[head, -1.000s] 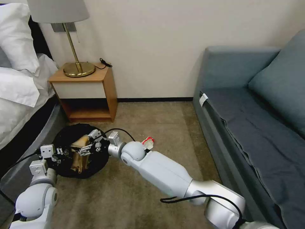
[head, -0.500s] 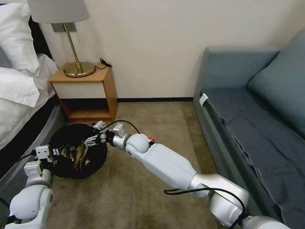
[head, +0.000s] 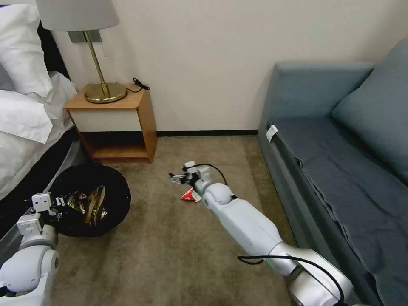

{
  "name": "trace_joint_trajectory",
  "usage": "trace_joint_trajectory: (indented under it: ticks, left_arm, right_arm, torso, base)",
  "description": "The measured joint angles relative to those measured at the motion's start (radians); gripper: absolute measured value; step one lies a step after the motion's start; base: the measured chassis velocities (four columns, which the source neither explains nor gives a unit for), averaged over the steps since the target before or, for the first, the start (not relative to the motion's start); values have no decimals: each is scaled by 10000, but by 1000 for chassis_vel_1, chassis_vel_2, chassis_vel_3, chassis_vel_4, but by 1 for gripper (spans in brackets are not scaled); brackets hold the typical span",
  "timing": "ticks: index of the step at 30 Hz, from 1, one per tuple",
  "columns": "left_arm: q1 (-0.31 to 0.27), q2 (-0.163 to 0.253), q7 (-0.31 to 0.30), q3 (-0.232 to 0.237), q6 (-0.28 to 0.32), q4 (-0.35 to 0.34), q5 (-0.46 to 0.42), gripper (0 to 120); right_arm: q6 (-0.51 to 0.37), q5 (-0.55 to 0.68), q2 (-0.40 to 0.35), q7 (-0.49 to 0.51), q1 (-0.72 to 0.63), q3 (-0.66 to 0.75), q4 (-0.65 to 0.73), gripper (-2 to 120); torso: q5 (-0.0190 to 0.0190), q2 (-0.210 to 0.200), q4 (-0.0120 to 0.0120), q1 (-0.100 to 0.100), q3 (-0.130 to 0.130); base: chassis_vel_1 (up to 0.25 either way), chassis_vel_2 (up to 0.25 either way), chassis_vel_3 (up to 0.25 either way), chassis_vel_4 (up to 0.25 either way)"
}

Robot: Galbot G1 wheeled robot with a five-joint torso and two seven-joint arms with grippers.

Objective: Pick up the trash bin, then pick up the garbage on the floor and place it into the trash bin.

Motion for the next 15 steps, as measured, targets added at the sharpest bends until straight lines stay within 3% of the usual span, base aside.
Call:
trace_joint_trajectory:
  ticks: [5,15]
  left_arm:
    - [-29,31,0,40,-3,14,26,4]
    - [141,8,-5,149,-30,-29,225,4]
  right_arm:
    - [-246,-350,83,98,-120,215,-309,100]
    - [-214,-1419,990,-110,407,-18,-2724,100]
  torso:
    - [0,0,2,0,0]
    - [-2,0,2,0,0]
  base:
    - [0,0,0,0]
    - [0,0,0,0]
